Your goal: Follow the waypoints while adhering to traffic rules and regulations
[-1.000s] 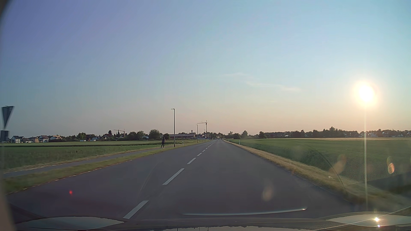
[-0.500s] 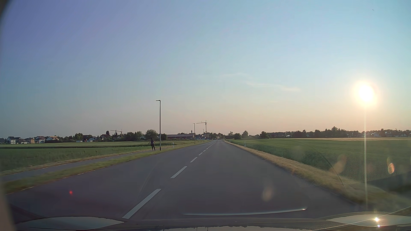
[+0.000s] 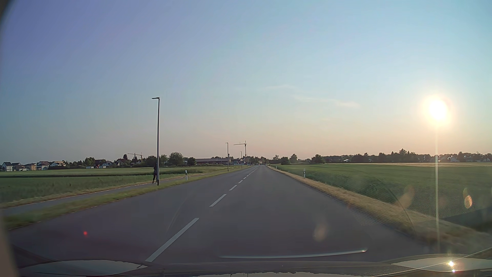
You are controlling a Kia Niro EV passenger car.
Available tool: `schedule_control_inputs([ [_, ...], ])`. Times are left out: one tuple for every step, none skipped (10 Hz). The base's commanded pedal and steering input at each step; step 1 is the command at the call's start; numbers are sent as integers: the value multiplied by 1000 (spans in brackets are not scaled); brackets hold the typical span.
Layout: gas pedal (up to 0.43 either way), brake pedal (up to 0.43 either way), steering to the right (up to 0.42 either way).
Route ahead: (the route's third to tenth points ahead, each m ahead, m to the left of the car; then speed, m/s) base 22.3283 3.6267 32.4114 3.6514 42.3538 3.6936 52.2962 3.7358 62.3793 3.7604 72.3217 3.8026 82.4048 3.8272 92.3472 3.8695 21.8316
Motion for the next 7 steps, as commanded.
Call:
schedule_control_inputs([
  [260,18,0],
  [248,18,0],
  [240,18,0],
  [220,18,0],
  [209,18,0],
  [197,18,0],
  [189,18,0],
])
